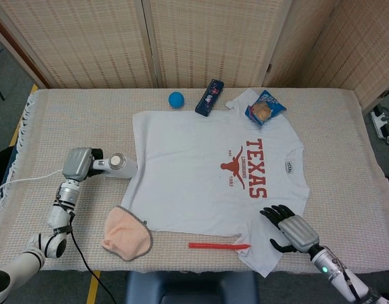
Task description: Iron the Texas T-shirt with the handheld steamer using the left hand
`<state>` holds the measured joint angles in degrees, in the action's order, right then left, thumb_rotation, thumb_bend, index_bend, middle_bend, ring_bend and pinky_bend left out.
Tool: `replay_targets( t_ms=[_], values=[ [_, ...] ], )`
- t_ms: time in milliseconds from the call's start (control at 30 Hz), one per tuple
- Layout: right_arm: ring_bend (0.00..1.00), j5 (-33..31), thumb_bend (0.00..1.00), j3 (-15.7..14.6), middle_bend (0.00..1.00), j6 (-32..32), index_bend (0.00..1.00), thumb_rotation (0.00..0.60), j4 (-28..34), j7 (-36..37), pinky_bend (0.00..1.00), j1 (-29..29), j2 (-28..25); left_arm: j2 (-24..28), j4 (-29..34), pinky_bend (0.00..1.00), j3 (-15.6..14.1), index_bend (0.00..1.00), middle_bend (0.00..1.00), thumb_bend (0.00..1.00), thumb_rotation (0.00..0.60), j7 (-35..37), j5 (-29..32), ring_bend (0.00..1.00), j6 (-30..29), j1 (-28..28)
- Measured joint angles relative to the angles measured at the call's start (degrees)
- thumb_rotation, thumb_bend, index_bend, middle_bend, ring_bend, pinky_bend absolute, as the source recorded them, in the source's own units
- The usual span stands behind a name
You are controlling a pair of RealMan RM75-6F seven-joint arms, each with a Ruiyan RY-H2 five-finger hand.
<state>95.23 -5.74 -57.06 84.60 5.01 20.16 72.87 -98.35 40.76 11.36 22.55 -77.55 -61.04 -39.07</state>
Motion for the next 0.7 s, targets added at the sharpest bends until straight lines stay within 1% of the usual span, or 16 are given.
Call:
replay_targets(
  t_ms=[67,200,333,433,500,567,700],
  values=[
    [0.00,0.52,0.47,-0.41,0.04,0.86,0.00,0.415,-1.08,0.65,0.00,0.81,0.85,0.71,3.10,0.69,0.05,0.93,1.00,0.34,0.600,-1.03,-0.59,0.86,-1.31,0.04],
    [0.00,1.00,0.47,-1.15,0.04,1.99,0.00,0.403,-2.68,1.61,0.00,1.86,1.98,2.24,10.72,0.68,0.59,0.93,1.00,0.34,0.600,-5.71,-1.45,0.86,-3.75,-0.25],
    [0.00,1.35,0.48,-1.93,0.03,1.89,0.00,0.404,-3.64,2.37,0.00,2.26,2.62,3.51,14.87,0.68,1.59,0.92,1.00,0.34,0.600,-12.14,-1.47,0.85,-4.57,-1.18],
    [0.00,1.39,0.48,-2.24,0.03,1.18,0.00,0.403,-3.75,2.71,0.00,2.20,2.51,4.46,15.73,0.68,2.92,0.92,1.00,0.34,0.600,-17.88,-0.91,0.85,-4.76,-2.34],
    [0.00,1.29,0.49,-2.38,0.03,0.68,0.00,0.401,-3.84,2.96,0.00,2.10,2.37,5.28,15.51,0.69,4.40,0.91,1.00,0.34,0.600,-20.89,0.37,0.84,-4.27,-3.32],
    [0.00,1.14,0.49,-2.53,0.03,0.21,0.00,0.401,-3.95,3.34,0.00,1.99,2.22,5.87,14.75,0.68,5.31,0.91,1.00,0.34,0.600,-21.94,1.77,0.84,-3.40,-3.90],
    [0.00,1.18,0.49,-2.88,0.03,-0.42,0.00,0.399,-4.18,3.87,0.00,1.97,2.17,6.80,11.26,0.68,6.98,0.91,0.99,0.34,0.600,-22.86,5.09,0.84,-0.97,-4.58]
  ],
)
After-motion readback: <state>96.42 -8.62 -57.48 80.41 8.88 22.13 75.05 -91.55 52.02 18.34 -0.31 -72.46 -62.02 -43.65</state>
